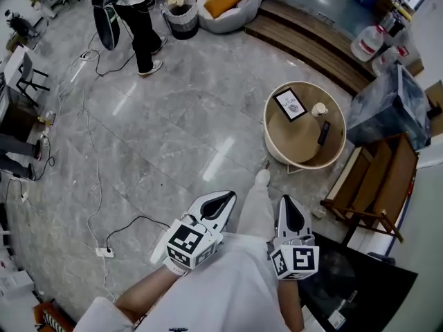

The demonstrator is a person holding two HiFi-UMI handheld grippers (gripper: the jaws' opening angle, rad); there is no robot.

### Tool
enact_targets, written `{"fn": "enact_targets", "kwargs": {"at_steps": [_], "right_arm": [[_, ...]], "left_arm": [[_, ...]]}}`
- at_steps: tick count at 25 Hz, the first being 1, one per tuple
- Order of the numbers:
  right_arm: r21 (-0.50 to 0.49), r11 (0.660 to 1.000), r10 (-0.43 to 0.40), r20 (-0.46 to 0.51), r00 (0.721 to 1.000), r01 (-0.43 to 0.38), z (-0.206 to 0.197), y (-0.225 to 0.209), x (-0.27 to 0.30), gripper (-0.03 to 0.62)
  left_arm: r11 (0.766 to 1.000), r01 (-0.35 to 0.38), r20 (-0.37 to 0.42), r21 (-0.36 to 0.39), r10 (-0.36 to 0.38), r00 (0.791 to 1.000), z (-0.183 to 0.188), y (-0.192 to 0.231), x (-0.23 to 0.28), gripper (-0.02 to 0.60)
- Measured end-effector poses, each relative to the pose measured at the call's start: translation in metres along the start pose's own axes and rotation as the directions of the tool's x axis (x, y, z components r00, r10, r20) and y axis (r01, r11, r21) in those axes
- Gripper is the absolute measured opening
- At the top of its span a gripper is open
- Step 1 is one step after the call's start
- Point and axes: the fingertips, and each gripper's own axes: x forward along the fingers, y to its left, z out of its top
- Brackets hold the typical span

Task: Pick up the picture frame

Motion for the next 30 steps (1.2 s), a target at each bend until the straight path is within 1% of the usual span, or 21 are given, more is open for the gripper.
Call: {"fn": "enact_targets", "kwargs": {"at_steps": [3,7,12,15,19,23,27,28,30], "right_arm": [[0.003,1.000,0.006,-0.018,1.000,-0.006,0.001,-0.025,0.031,0.006],[-0.008,0.999,0.047,-0.045,0.998,-0.048,0.008,-0.075,0.090,0.006],[-0.039,0.995,0.091,-0.071,0.993,-0.094,0.041,-0.146,0.167,0.006],[-0.041,0.991,0.122,-0.087,0.989,-0.126,0.057,-0.188,0.212,0.006],[-0.039,0.983,0.176,-0.103,0.979,-0.181,0.072,-0.231,0.263,0.006],[-0.041,0.975,0.211,-0.129,0.969,-0.217,0.074,-0.263,0.301,0.006],[-0.045,0.972,0.223,-0.153,0.963,-0.232,0.070,-0.285,0.336,0.006],[-0.027,0.973,0.222,-0.158,0.962,-0.229,0.068,-0.291,0.345,0.006],[0.050,0.975,0.221,-0.168,0.961,-0.215,0.063,-0.304,0.364,0.006]], "left_arm": [[1.000,-0.007,-0.015,-0.004,0.007,1.000,0.010,0.015,0.037,0.003],[1.000,-0.029,-0.029,-0.010,0.029,0.999,0.031,0.036,0.108,0.003],[0.998,-0.054,-0.075,-0.010,0.053,0.996,0.068,0.051,0.199,0.003],[0.997,-0.074,-0.087,-0.010,0.073,0.994,0.092,0.060,0.251,0.003],[0.995,-0.102,-0.095,-0.004,0.101,0.990,0.116,0.070,0.310,0.003],[0.992,-0.130,-0.095,-0.008,0.129,0.987,0.133,0.077,0.351,0.003],[0.989,-0.145,-0.101,-0.025,0.142,0.985,0.139,0.090,0.377,0.003],[0.989,-0.147,-0.105,-0.029,0.143,0.984,0.139,0.093,0.384,0.003],[0.988,-0.148,-0.116,-0.040,0.142,0.983,0.137,0.102,0.398,0.003]]}}
